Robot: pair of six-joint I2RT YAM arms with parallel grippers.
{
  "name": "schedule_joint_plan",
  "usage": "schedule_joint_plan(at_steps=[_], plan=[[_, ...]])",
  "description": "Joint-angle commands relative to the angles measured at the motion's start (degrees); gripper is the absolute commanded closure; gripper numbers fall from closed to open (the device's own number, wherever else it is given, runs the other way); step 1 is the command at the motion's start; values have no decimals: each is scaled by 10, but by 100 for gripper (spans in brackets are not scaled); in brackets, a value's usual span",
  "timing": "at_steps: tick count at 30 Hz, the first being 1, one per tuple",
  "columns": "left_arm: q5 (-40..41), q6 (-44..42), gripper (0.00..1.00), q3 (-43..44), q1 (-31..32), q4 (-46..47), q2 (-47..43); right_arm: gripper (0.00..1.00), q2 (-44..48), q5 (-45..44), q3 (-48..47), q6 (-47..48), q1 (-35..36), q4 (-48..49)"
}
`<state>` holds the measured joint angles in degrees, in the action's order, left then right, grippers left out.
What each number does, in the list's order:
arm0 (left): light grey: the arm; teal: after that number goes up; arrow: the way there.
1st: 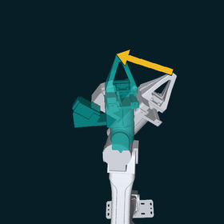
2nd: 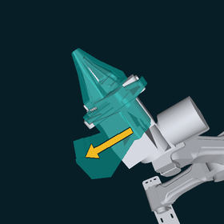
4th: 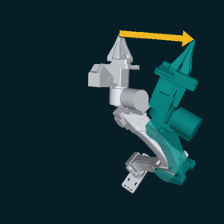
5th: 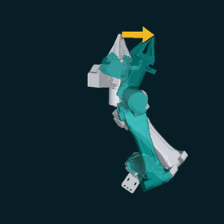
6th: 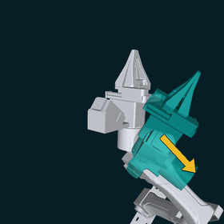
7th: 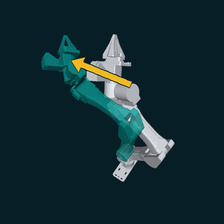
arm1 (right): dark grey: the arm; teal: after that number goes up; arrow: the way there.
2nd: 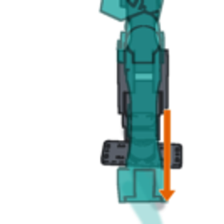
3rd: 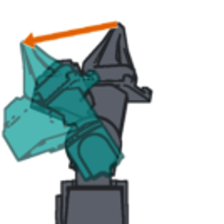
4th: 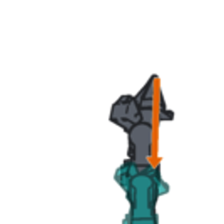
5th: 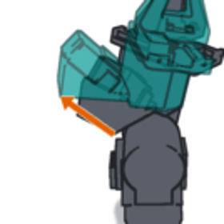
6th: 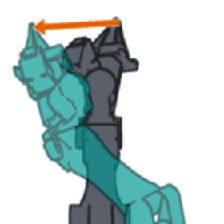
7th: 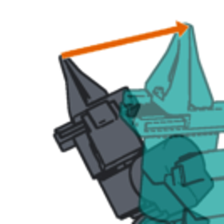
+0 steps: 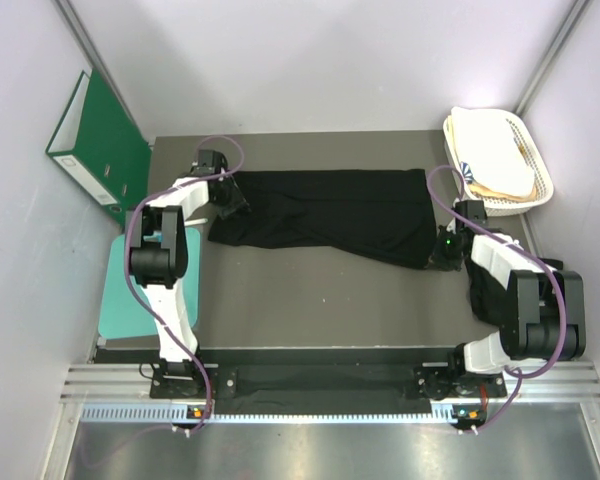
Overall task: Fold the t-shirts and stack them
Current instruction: Fold the flattened tshirt in 1/3 of the way
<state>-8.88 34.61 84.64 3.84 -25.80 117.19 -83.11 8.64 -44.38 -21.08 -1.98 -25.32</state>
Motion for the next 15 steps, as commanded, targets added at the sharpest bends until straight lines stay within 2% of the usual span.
schedule_joint_plan(at_steps=[1,6,8,15], plan=[[-24,5,58,16,0,30,16,96,13,-8,-22,-6,-7,0],[-32,5,59,27,9,34,24,96,15,-9,-21,-9,-8,-2],[-40,6,64,27,12,40,26,96,16,-9,-18,-12,-7,0],[-46,9,75,29,28,32,45,96,13,-5,-15,-22,-7,5]])
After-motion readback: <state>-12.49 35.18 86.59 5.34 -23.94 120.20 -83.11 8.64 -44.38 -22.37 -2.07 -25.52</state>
